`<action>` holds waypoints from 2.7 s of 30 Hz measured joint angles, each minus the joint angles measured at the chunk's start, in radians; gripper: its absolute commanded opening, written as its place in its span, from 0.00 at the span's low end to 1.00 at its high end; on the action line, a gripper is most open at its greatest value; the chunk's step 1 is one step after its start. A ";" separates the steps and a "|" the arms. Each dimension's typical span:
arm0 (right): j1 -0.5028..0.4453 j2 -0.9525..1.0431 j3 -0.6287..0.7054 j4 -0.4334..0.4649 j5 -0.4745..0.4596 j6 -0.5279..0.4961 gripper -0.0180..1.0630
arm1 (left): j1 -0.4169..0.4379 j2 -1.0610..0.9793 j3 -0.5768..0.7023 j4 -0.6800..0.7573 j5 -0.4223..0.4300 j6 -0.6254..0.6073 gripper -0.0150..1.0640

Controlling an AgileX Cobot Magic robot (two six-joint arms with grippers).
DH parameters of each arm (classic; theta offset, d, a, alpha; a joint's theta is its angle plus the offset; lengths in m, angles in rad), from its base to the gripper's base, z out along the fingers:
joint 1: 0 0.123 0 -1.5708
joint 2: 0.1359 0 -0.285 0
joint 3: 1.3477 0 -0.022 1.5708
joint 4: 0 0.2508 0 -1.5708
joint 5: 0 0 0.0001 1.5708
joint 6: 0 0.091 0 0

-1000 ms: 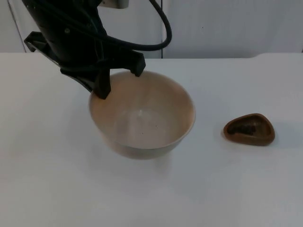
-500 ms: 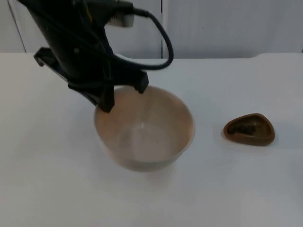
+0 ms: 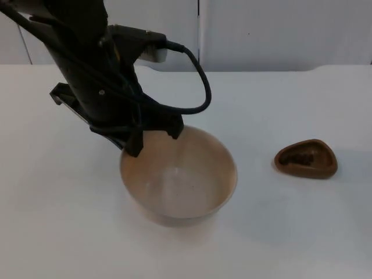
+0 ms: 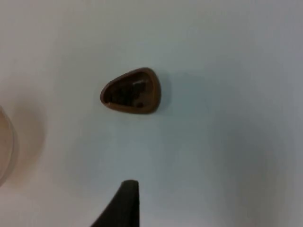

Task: Pick up the bowl with the left hand and pour the coffee beans from the cup into the bowl with the right hand.

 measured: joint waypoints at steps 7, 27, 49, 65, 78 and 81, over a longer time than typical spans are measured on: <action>0.000 0.209 -0.106 0.025 0.004 -0.006 0.98 | 0.000 0.003 0.000 0.000 0.000 0.000 0.01; 0.301 0.682 -0.396 -0.226 0.017 0.192 0.98 | 0.000 0.003 0.000 0.000 -0.001 0.000 0.01; 0.264 0.986 -0.591 -0.264 0.034 0.231 0.90 | 0.000 0.003 0.000 -0.008 -0.001 0.000 0.01; 0.256 1.162 -0.593 -0.273 -0.067 0.231 0.81 | 0.000 0.003 0.000 -0.011 -0.001 0.000 0.01; 0.256 1.245 -0.599 -0.285 -0.160 0.240 0.79 | 0.000 0.003 0.000 -0.014 -0.001 0.000 0.01; 0.256 1.259 -0.599 -0.285 -0.164 0.240 0.78 | 0.000 0.003 0.000 -0.014 -0.001 0.000 0.01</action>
